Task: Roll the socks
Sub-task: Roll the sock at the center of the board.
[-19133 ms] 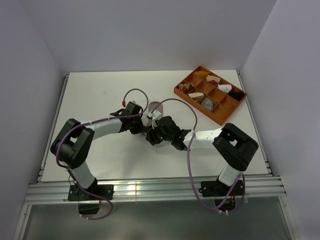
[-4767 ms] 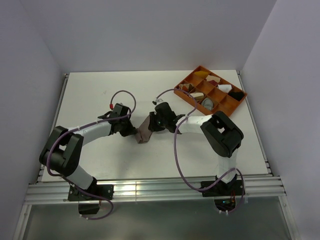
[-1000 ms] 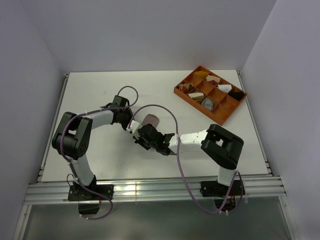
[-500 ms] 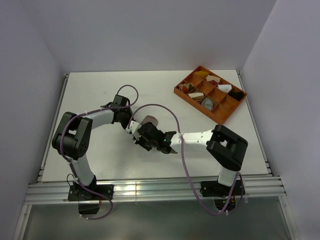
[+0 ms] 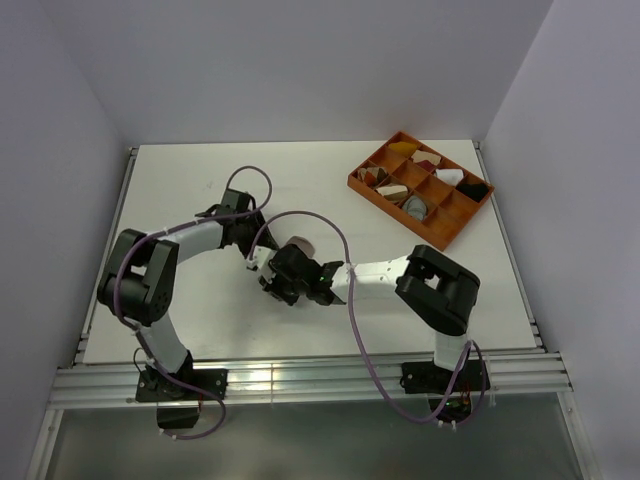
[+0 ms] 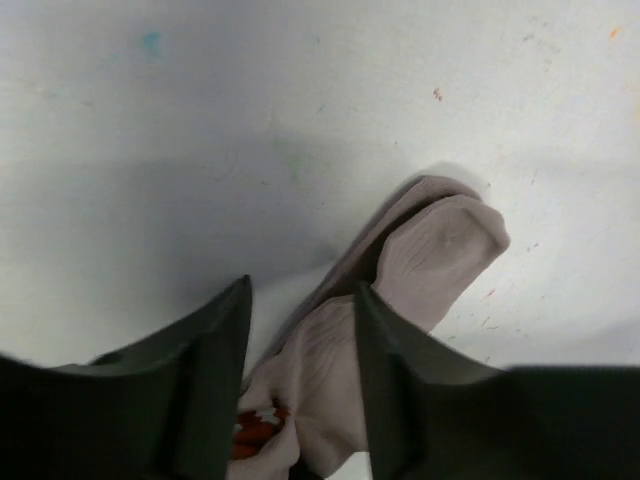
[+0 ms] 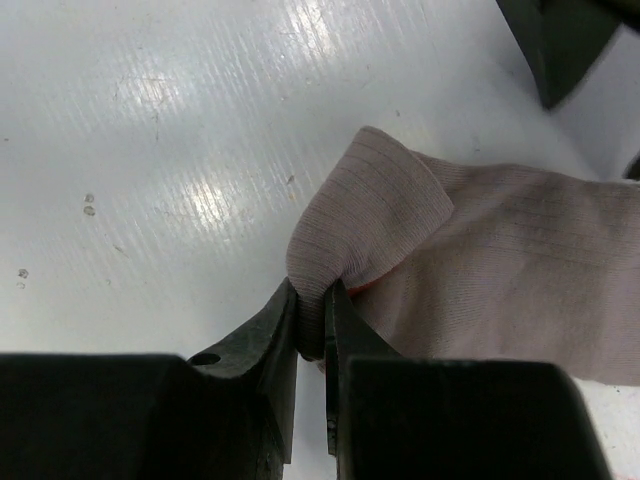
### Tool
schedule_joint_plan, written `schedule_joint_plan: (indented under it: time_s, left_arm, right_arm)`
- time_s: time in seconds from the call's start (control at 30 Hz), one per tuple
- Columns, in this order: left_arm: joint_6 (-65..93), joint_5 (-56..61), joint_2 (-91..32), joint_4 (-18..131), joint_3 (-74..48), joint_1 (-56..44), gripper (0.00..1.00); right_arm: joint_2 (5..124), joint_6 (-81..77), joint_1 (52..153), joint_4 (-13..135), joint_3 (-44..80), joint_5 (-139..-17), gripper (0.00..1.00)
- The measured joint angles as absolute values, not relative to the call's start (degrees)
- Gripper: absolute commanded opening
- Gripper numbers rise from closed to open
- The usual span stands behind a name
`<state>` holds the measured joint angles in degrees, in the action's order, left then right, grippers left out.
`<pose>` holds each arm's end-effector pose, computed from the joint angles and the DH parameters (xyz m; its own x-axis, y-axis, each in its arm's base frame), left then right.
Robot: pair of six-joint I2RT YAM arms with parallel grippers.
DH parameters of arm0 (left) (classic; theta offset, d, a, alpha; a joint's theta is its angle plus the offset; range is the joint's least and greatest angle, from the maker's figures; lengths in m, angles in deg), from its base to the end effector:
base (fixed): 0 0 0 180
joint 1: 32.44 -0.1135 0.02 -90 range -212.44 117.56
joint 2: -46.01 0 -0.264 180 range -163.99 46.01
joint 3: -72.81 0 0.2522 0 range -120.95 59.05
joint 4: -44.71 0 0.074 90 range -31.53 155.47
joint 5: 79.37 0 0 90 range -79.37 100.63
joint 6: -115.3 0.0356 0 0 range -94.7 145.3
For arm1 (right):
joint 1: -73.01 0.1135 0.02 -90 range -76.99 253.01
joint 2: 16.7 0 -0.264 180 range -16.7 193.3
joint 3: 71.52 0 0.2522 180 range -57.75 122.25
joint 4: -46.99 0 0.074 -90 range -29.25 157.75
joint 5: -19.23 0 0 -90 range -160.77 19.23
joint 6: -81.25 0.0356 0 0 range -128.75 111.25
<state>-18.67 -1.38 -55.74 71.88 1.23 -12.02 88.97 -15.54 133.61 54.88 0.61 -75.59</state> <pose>0.3259 -0.1292 0.1536 -0.8778 -0.3978 -0.2668 -0.2264 0.8355 -0.5008 0.1857 0.3357 0.1559 -0.2163 -0.6238 -0.7511 -0.9312 0.3631 -0.0334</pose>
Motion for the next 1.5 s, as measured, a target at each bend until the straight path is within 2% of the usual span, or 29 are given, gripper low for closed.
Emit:
schedule_joint_plan:
  time_s: [0.03, 0.1, 0.33, 0.57, 0.73, 0.9, 1.1, 1.5]
  left_arm:
    - [-18.95, -1.01, -54.98, 71.97, 1.51, -12.21, 0.62]
    - [-19.34, -0.27, -52.90, 72.21, 2.21, -12.78, 0.64]
    - [-23.63, 2.31, -40.64, 71.42, 9.53, -14.99, 0.62]
    - [-30.34, 5.33, -23.24, 69.87, 21.93, -15.86, 0.61]
    - [-35.13, 5.24, -16.60, 67.29, 30.43, -14.84, 0.60]
    - [-38.88, 5.44, -16.01, 65.46, 34.84, -11.65, 0.59]
    - [-41.22, 5.61, -21.12, 61.00, 34.82, -9.05, 0.56]
    - [-43.37, 7.08, -27.59, 55.45, 34.82, -7.60, 0.52]
  right_arm:
    - [88.99, -15.34, 133.52, 54.80, 0.61, -75.78, 0.00]
    - [88.99, -14.73, 133.34, 54.71, 0.61, -76.20, 0.00]
    - [89.21, -10.93, 130.98, 54.49, 0.77, -81.75, 0.00]
    - [91.35, -1.05, 124.86, 53.33, 1.73, -94.21, 0.00]
    - [93.76, 7.63, 121.32, 49.03, 1.71, -102.08, 0.00]
    - [96.38, 16.70, 118.55, 42.32, 0.57, -108.48, 0.00]
    - [100.38, 27.87, 114.98, 32.57, -1.90, -115.56, 0.00]
    - [102.02, 34.58, 114.15, 27.47, -2.90, -116.74, 0.01]
